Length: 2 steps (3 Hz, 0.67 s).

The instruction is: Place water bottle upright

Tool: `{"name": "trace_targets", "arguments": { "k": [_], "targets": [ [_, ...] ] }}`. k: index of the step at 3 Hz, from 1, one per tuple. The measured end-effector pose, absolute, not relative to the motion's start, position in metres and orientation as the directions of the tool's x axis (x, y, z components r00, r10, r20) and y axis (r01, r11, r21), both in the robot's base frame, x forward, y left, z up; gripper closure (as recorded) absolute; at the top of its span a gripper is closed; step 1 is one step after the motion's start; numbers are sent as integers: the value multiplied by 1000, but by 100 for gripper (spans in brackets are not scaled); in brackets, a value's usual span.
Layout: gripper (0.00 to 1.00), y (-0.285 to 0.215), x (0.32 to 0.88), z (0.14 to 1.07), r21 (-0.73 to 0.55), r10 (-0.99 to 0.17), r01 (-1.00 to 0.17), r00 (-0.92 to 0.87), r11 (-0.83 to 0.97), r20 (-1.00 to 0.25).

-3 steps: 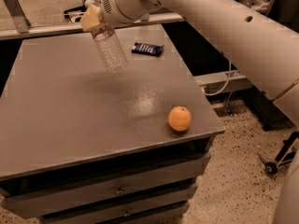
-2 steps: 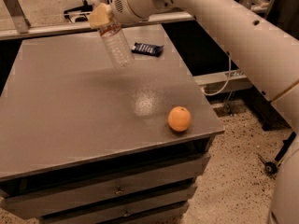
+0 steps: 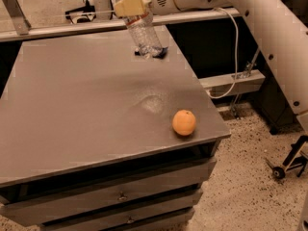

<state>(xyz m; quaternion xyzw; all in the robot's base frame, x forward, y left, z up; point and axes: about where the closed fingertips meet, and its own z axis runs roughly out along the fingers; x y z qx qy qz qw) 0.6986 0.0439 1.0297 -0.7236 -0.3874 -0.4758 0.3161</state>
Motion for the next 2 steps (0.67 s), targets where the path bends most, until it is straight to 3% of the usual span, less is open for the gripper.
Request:
{"name": "trace_targets", "arguments": {
  "k": [1, 2],
  "targets": [
    [100, 49, 702, 1029, -103, 242, 863, 251, -495, 937],
    [100, 59, 717, 1018, -149, 143, 900, 224, -410, 964]
  ]
}}
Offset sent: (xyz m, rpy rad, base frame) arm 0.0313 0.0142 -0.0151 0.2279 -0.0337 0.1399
